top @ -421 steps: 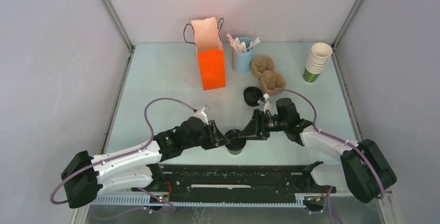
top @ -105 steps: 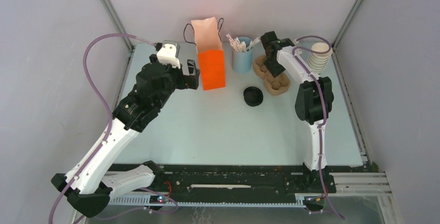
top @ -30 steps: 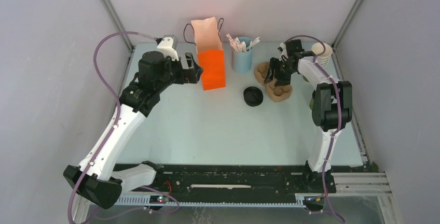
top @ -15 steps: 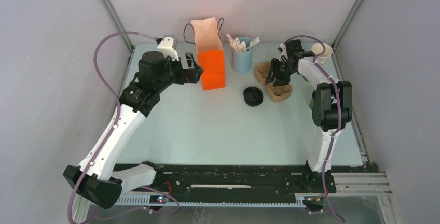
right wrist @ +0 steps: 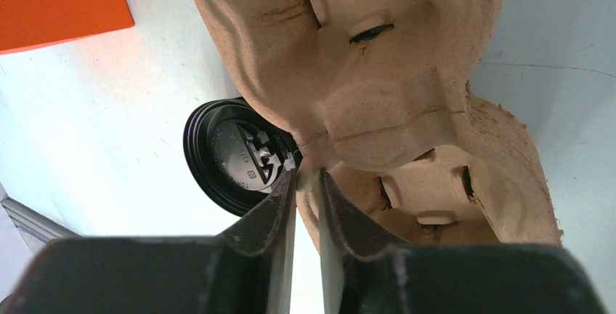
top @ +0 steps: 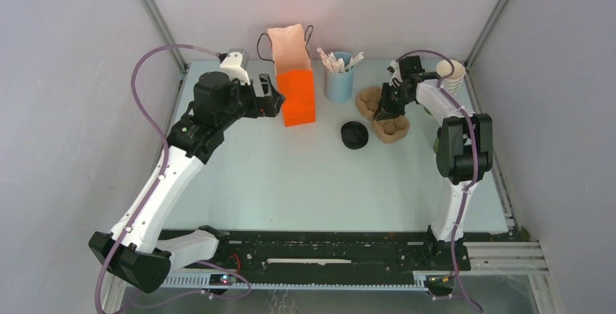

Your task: Pack the takeout coffee

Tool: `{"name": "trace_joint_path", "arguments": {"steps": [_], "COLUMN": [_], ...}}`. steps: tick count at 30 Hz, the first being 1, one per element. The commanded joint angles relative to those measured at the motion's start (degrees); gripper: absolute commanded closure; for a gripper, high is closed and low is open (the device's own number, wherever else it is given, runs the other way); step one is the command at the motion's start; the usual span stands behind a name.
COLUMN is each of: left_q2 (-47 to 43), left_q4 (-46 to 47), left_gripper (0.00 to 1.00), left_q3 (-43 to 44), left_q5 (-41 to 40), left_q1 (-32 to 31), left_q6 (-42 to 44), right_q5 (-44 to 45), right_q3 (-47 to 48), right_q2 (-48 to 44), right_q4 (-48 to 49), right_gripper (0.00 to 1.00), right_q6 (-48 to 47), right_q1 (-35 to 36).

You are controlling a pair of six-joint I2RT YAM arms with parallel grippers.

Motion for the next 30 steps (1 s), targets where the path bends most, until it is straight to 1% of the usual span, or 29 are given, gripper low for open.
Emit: {"name": "trace_joint_path", "arguments": {"steps": [1, 6, 9, 11, 13, 16, 19, 21, 24, 27, 30], "left_q2": [-0.9, -0.9, -0.9, -1.2, -1.6, -0.4, 2.3, 4.6, 9.5, 14.9, 21.0], "left_q4": [1.2, 1.8, 2.0, 2.2, 2.8, 3.1, 4.6, 7.3, 11.1, 14.8, 18.0], "left_gripper": [0.0, 0.0, 0.0, 0.0, 0.0, 0.0, 0.02, 0.05, 0.12, 0.22, 0.26], "left_q3": [1.1, 0.7, 0.7, 0.5, 0.3, 1.0, 1.9, 1.4, 1.9, 3.0, 4.6], "left_q5": [1.3, 1.6, 1.8, 1.1, -1.5, -5.9, -7.0, -6.5, -5.3, -3.3, -2.7], "left_q1": [0.2, 0.2, -0.3, -1.8, -4.9, -11.8, -18.1, -21.4, -24.1, -25.1, -25.3], "left_q6": [-0.7, -0.9, -1.2, -1.3, -1.3, -1.8, -4.2, -6.9, -10.4, -13.2, -15.9], "right_q5": [0.1, -0.9, -2.4, -2.9, -3.9, -6.4, -7.6, -8.4, -10.6, -11.6, -10.8], "right_q3": [0.9, 1.1, 0.8, 0.3, -1.1, -3.7, -6.2, -7.9, -10.9, -11.4, -11.6], "right_q2": [-0.9, -2.3, -3.0, -3.8, -5.2, -7.2, -8.8, -9.8, -11.6, -12.2, -12.4], "right_q4": [-0.8, -0.1, 0.8, 1.6, 3.4, 6.1, 8.4, 9.7, 13.1, 14.1, 14.2], "right_gripper": [0.82, 0.89, 0.96, 1.0, 1.0, 1.0, 1.0, 1.0, 1.0, 1.0, 1.0], "right_q6": [-0.8, 0.4, 1.5, 2.3, 3.5, 5.4, 7.0, 7.9, 9.7, 10.2, 10.3], "right_q1": [0.2, 0.1, -0.2, -0.7, -1.4, -2.7, -3.4, -4.3, -6.1, -6.4, -6.4]}}
